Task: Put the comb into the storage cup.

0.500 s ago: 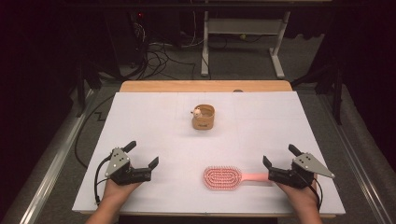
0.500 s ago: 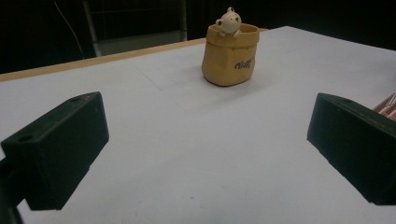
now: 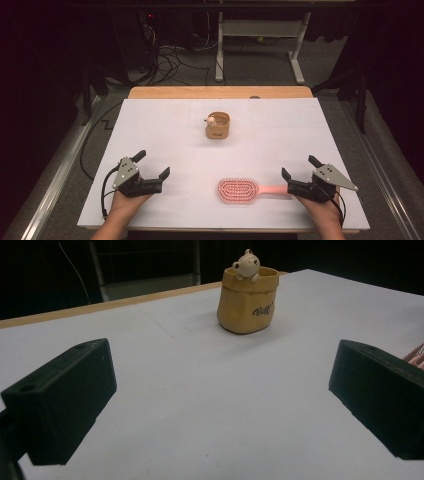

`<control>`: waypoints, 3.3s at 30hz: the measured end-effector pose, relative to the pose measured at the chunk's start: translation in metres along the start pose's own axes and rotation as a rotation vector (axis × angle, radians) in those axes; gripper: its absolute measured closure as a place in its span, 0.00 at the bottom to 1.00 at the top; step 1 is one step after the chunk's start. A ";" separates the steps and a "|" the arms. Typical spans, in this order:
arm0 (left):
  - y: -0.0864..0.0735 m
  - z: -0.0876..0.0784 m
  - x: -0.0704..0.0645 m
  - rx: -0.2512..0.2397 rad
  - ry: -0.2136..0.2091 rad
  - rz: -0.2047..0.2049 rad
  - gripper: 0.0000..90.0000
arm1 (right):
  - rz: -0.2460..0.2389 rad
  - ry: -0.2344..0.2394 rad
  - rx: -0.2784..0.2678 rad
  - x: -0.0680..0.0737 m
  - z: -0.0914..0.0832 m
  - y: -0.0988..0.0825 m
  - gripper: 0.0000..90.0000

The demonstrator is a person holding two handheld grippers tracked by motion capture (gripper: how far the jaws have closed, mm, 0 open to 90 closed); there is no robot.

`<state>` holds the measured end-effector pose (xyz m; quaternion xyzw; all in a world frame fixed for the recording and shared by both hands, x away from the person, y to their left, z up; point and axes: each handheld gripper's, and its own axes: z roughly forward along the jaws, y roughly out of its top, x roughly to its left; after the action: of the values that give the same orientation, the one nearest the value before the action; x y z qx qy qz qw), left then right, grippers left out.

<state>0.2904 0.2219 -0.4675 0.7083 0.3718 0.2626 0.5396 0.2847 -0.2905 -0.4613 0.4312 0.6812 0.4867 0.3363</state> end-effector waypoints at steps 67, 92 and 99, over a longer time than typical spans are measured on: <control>-0.003 0.004 -0.001 0.024 -0.038 0.020 0.00 | -0.135 0.643 0.203 0.110 0.023 0.009 1.00; -0.003 0.003 -0.002 0.020 -0.046 0.025 0.00 | -0.294 0.691 0.346 0.136 0.030 -0.002 1.00; -0.003 0.004 -0.002 0.021 -0.046 0.022 0.00 | -0.304 0.659 0.378 0.139 0.033 -0.002 1.00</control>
<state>0.2916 0.2187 -0.4717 0.7238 0.3541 0.2481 0.5377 0.2572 -0.1518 -0.4785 0.2007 0.8859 0.4098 0.0830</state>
